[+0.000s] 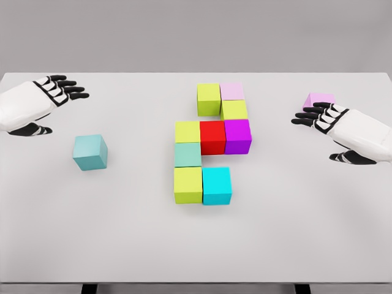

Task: Assemble the squares on the desktop into the number 2

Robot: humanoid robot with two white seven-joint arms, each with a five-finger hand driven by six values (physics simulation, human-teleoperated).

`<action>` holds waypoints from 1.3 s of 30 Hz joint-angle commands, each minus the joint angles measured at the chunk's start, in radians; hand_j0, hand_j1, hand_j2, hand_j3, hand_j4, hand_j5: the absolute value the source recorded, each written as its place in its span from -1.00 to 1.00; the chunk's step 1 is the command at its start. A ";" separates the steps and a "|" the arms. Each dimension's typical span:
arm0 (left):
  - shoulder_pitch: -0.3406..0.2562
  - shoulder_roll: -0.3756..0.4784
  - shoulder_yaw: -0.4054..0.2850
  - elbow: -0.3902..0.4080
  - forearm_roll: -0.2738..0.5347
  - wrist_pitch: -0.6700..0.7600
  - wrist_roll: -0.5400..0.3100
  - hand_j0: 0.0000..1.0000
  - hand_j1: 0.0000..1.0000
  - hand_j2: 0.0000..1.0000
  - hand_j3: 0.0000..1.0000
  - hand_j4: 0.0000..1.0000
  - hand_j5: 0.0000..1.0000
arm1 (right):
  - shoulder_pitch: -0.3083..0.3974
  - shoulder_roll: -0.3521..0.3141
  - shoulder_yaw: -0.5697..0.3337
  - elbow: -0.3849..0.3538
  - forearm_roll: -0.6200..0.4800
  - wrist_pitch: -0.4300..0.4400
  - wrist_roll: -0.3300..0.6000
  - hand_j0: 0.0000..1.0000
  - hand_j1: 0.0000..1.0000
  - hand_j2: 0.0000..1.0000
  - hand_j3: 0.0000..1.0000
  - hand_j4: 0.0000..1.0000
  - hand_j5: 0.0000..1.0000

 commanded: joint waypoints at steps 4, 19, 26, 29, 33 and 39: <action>-0.002 0.012 -0.007 0.000 -0.038 0.000 0.000 1.00 1.00 1.00 1.00 1.00 1.00 | -0.002 -0.001 -0.003 -0.001 -0.012 0.002 -0.002 1.00 1.00 1.00 1.00 1.00 1.00; -0.006 0.020 -0.123 -0.013 -0.068 0.000 0.000 1.00 1.00 1.00 1.00 1.00 1.00 | -0.181 0.069 -0.058 0.008 -0.164 0.002 0.319 1.00 1.00 1.00 1.00 1.00 1.00; -0.015 0.040 -0.137 -0.010 -0.125 0.000 -0.001 1.00 1.00 1.00 1.00 1.00 1.00 | -0.336 0.026 0.071 0.019 -0.063 0.002 0.319 0.99 0.99 0.99 0.99 0.99 0.99; -0.023 0.049 -0.149 -0.013 -0.176 0.000 -0.003 1.00 1.00 1.00 1.00 1.00 1.00 | -0.452 0.025 0.193 0.103 -0.045 0.002 0.319 0.98 0.98 0.98 0.98 0.98 0.98; -0.060 0.121 -0.223 -0.036 -0.168 0.000 -0.003 1.00 1.00 1.00 1.00 1.00 1.00 | -0.607 0.026 0.358 0.291 -0.025 0.002 0.319 0.98 0.98 0.98 0.98 0.98 0.98; -0.202 0.118 -0.392 -0.039 -0.179 0.000 -0.004 1.00 1.00 1.00 1.00 1.00 1.00 | -0.667 -0.012 0.364 0.387 0.004 0.002 0.319 0.96 0.96 0.96 0.96 0.96 0.96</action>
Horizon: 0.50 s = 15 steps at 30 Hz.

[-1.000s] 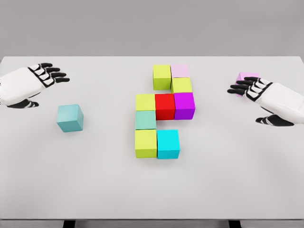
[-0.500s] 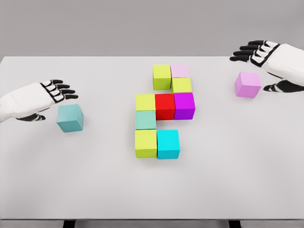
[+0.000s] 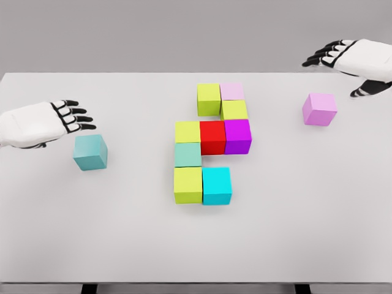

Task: Assemble the squares on the desktop into the number 2

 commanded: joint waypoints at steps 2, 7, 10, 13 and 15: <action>-0.001 -0.010 -0.051 0.000 0.002 0.000 -0.030 1.00 1.00 1.00 1.00 1.00 1.00 | -0.015 -0.028 0.038 0.053 0.013 0.002 0.000 0.96 0.96 0.96 0.96 0.96 0.96; -0.038 -0.047 -0.091 0.017 -0.001 0.000 -0.064 1.00 1.00 1.00 1.00 1.00 1.00 | -0.051 0.008 0.122 0.099 0.075 0.002 0.000 0.96 0.96 0.96 0.96 0.96 0.96; -0.089 -0.093 -0.135 0.054 -0.006 0.000 -0.064 1.00 1.00 1.00 1.00 1.00 1.00 | -0.080 0.061 0.130 0.194 0.131 0.002 0.000 0.96 0.96 0.96 0.96 0.96 0.96; -0.097 -0.095 -0.149 0.055 -0.006 0.000 -0.064 1.00 1.00 1.00 1.00 1.00 1.00 | -0.098 0.097 0.150 0.242 0.177 0.002 0.000 0.96 0.96 0.96 0.96 0.96 0.96; -0.098 -0.095 -0.149 0.055 -0.006 0.000 -0.064 1.00 1.00 1.00 1.00 1.00 1.00 | -0.107 0.128 0.151 0.277 0.217 0.002 0.000 0.96 0.96 0.96 0.96 0.96 0.96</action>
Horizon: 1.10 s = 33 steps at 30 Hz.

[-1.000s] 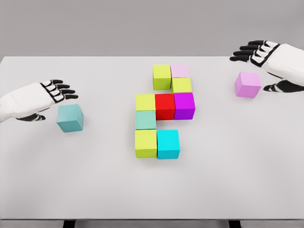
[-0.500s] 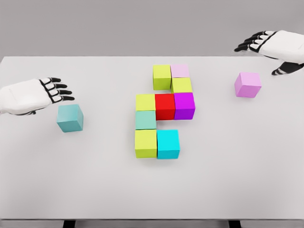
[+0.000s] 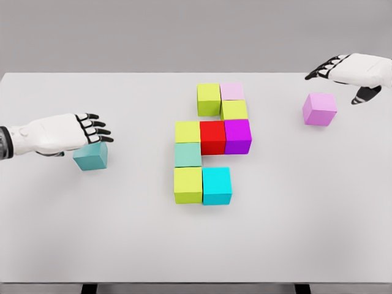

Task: Assemble the squares on the desktop into the number 2

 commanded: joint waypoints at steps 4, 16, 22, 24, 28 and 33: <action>0.000 -0.004 -0.008 0.004 0.004 0.000 0.000 1.00 1.00 1.00 1.00 1.00 1.00 | -0.012 0.068 0.010 0.085 0.094 0.002 0.000 0.96 0.96 0.96 0.96 0.96 0.96; -0.005 -0.037 -0.025 0.041 -0.012 0.000 -0.009 1.00 1.00 1.00 1.00 1.00 1.00 | -0.038 0.133 0.011 0.196 0.189 0.002 0.000 0.96 0.96 0.96 0.96 0.96 0.96; -0.005 -0.041 -0.033 0.047 -0.012 0.000 -0.014 1.00 1.00 1.00 1.00 1.00 1.00 | -0.038 0.149 0.037 0.211 0.204 0.002 0.000 0.96 0.96 0.96 0.96 0.96 0.96; -0.005 -0.041 -0.031 0.047 -0.009 0.000 -0.014 1.00 1.00 1.00 1.00 1.00 1.00 | -0.038 0.152 0.047 0.223 0.221 0.002 0.000 0.96 0.96 0.96 0.96 0.96 0.96; -0.005 -0.041 -0.031 0.042 -0.005 0.000 -0.014 1.00 1.00 1.00 1.00 1.00 1.00 | -0.043 0.152 0.047 0.263 0.241 0.002 0.000 0.96 0.96 0.96 0.96 0.96 0.96; -0.005 -0.052 -0.031 0.035 0.001 0.000 -0.014 1.00 1.00 1.00 1.00 1.00 1.00 | -0.061 0.162 0.037 0.265 0.238 0.002 0.000 0.96 0.96 0.96 0.96 0.96 0.96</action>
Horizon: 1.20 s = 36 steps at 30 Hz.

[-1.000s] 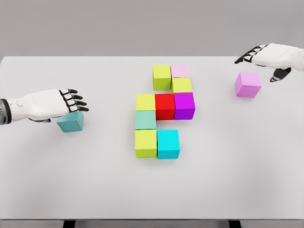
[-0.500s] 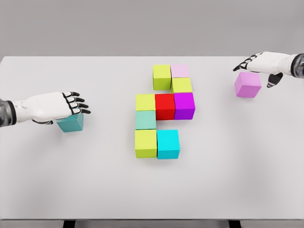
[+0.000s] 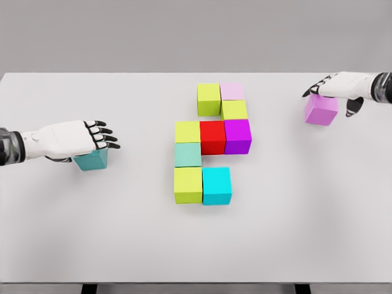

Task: Assemble the squares on the desktop into the number 2

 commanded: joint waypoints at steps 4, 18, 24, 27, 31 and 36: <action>0.000 -0.005 0.001 -0.004 0.008 0.001 0.000 1.00 1.00 1.00 1.00 1.00 1.00 | -0.002 0.003 -0.006 -0.007 -0.012 0.002 0.000 0.96 0.96 0.96 0.96 0.96 0.96; 0.009 -0.007 -0.004 -0.036 0.010 0.001 0.000 1.00 1.00 1.00 1.00 1.00 1.00 | -0.026 0.023 -0.006 0.034 0.002 0.002 0.000 0.96 0.96 0.96 0.96 0.96 0.96; 0.014 -0.007 -0.005 -0.036 0.008 0.001 0.000 1.00 1.00 1.00 1.00 1.00 1.00 | -0.025 0.037 -0.009 0.062 -0.001 0.002 0.000 0.96 0.96 0.96 0.96 0.96 0.96; 0.014 -0.004 -0.007 -0.035 0.005 0.001 0.000 1.00 1.00 1.00 1.00 1.00 1.00 | -0.023 0.046 -0.027 0.080 -0.006 0.002 0.000 0.95 0.95 0.95 0.95 0.95 0.95; 0.014 -0.001 -0.011 -0.033 -0.002 0.001 0.000 1.00 1.00 1.00 1.00 1.00 1.00 | -0.023 0.067 -0.048 0.118 -0.007 0.002 0.000 0.94 0.94 0.94 0.94 0.94 0.94; 0.014 0.004 -0.011 -0.033 -0.006 0.001 -0.001 0.46 0.46 0.46 0.46 0.46 0.46 | -0.023 0.073 -0.050 0.128 -0.006 0.002 0.000 0.94 0.94 0.94 0.94 0.94 0.94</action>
